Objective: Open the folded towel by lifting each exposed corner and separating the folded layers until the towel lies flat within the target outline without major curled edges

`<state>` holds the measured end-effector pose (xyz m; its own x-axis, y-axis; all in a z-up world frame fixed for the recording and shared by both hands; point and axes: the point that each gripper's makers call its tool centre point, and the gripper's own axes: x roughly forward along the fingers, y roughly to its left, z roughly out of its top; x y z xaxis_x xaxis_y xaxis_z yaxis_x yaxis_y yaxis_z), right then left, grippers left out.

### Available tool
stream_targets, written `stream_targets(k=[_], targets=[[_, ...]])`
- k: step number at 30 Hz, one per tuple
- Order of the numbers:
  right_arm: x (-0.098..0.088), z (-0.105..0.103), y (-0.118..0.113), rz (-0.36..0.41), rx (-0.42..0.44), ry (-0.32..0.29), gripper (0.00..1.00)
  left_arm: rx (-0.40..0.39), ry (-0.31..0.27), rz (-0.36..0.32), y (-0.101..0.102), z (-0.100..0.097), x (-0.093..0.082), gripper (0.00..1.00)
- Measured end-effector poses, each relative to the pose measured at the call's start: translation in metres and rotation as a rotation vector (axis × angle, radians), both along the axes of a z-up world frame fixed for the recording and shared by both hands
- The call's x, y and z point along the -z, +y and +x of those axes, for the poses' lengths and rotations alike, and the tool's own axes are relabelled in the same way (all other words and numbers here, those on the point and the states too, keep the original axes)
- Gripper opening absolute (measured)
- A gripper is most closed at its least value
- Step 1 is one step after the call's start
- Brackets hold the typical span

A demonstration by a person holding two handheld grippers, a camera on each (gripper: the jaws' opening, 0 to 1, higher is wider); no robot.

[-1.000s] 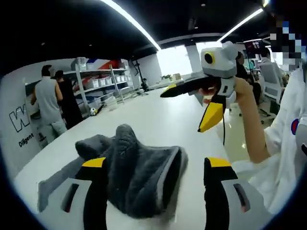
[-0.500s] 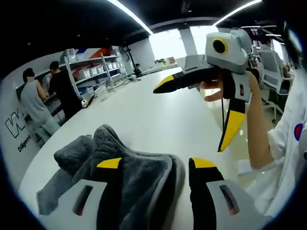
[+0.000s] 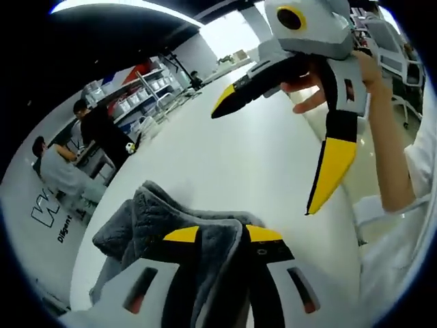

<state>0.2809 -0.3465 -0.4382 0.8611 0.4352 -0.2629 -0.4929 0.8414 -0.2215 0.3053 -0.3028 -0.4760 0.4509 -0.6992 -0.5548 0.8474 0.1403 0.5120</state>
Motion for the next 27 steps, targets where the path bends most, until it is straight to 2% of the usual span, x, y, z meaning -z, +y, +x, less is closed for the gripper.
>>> stream_targets(k=[2,5,9,14,18,20,23,27], targets=[[-0.001,-0.001,-0.004,0.004,0.011,-0.001,0.99,-0.004,0.017,0.0,-0.002,0.0,0.003,0.16],[-0.003,-0.002,-0.006,0.015,0.017,-0.01,0.99,0.001,0.035,0.015,-0.001,0.0,0.006,0.04],[-0.003,-0.002,-0.007,0.023,0.021,-0.01,0.99,-0.019,0.051,-0.006,0.004,0.005,-0.001,0.03],[-0.001,-0.002,-0.009,0.019,0.032,-0.006,0.99,-0.072,-0.006,-0.126,0.015,0.019,-0.035,0.03],[-0.003,-0.003,-0.01,0.025,0.033,-0.011,0.99,-0.139,-0.097,-0.215,0.036,0.034,-0.072,0.03],[-0.002,-0.002,-0.011,0.026,0.034,-0.008,0.99,-0.194,-0.158,-0.286,0.053,0.044,-0.098,0.03],[0.0,0.0,-0.012,0.025,0.039,-0.001,0.99,-0.276,-0.226,-0.369,0.083,0.055,-0.129,0.03],[0.0,0.0,-0.011,0.023,0.033,-0.002,0.99,-0.392,-0.314,-0.418,0.128,0.067,-0.156,0.03]])
